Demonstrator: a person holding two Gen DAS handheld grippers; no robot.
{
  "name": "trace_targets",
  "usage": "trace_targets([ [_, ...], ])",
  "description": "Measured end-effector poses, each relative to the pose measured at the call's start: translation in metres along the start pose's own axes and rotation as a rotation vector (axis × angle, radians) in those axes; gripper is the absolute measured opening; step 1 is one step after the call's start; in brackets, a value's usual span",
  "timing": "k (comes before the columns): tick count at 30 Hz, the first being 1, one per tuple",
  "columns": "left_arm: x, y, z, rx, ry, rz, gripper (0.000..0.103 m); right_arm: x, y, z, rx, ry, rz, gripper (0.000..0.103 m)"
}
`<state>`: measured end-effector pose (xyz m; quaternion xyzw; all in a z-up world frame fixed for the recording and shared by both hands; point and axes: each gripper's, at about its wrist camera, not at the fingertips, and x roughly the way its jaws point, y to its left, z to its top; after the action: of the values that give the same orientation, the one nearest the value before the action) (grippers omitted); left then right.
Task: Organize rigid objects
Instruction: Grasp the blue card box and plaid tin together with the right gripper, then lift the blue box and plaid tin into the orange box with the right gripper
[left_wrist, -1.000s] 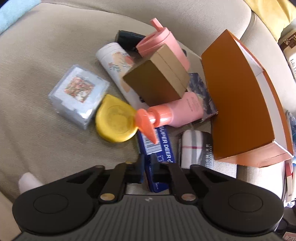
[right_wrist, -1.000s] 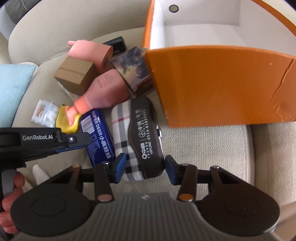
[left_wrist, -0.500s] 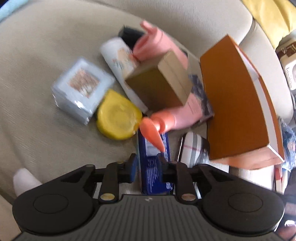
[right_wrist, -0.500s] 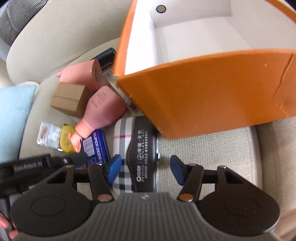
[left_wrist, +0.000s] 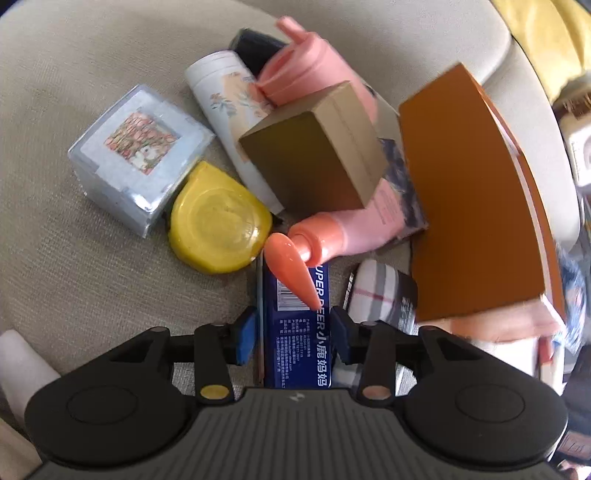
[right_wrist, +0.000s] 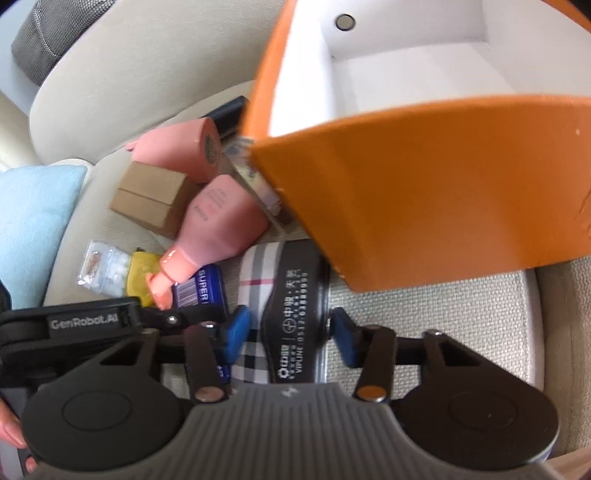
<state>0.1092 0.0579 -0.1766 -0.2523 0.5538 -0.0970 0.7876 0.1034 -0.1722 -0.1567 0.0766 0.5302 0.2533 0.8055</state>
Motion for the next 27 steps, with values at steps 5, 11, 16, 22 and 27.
trace_targets([
  [5, -0.02, -0.001, -0.005, 0.031, -0.027, -0.003, 0.023, -0.019, 0.005, -0.002, -0.071, -0.028, -0.02, 0.028],
  [11, -0.039, -0.007, -0.009, 0.121, -0.016, 0.035, 0.019, -0.043, 0.015, -0.004, -0.157, -0.047, -0.007, 0.02],
  [16, -0.043, -0.013, -0.01, 0.184, -0.009, 0.05, 0.017, -0.039, 0.024, -0.002, -0.154, -0.013, 0.03, 0.021],
  [22, -0.019, 0.001, -0.003, 0.057, 0.034, -0.03, 0.021, 0.004, 0.058, -0.012, -0.127, 0.021, 0.034, 0.024],
  [27, -0.015, 0.008, -0.008, 0.012, 0.043, -0.062, 0.02, 0.011, 0.051, -0.011, -0.07, 0.03, 0.061, 0.021],
])
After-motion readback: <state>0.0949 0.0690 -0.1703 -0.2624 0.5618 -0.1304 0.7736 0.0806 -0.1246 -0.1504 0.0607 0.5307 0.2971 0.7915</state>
